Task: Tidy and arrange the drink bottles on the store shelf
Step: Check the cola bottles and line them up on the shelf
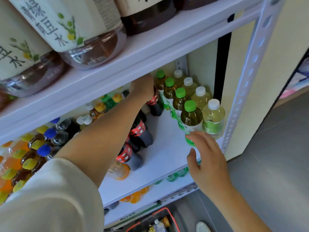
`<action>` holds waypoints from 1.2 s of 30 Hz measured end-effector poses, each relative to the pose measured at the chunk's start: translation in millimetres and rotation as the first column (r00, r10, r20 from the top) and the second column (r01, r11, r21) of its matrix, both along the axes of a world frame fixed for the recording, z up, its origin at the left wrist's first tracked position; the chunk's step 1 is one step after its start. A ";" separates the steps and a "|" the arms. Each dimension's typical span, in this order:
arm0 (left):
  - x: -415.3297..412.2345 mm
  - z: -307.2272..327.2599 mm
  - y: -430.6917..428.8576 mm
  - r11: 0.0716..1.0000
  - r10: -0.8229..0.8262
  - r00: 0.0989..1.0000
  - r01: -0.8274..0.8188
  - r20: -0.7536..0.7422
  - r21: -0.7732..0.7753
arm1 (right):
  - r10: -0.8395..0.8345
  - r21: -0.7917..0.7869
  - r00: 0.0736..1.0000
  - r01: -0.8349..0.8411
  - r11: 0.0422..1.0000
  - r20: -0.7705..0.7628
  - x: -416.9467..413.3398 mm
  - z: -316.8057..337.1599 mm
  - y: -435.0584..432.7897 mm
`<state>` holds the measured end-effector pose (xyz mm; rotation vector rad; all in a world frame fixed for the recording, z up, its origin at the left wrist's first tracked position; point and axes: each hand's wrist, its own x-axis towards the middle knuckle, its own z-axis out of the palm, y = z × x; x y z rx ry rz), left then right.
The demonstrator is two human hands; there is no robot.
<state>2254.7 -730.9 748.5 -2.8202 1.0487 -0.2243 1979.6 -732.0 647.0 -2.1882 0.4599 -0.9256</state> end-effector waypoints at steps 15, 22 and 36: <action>-137.8 48.8 152.4 0.710 -0.098 0.994 0.032 -0.054 -0.704 | 0.426 0.962 0.864 -0.265 -0.069 0.269 -23.3 -2.8 6.7; -156.2 63.3 202.3 0.531 -0.195 0.914 -0.206 -0.356 -0.822 | 0.398 0.955 0.879 -0.296 0.025 0.262 -47.8 5.0 39.7; -159.4 75.8 227.5 0.396 -0.442 0.829 -0.162 -0.343 -0.904 | 0.671 0.981 0.731 -0.194 0.033 0.122 -54.4 22.4 40.1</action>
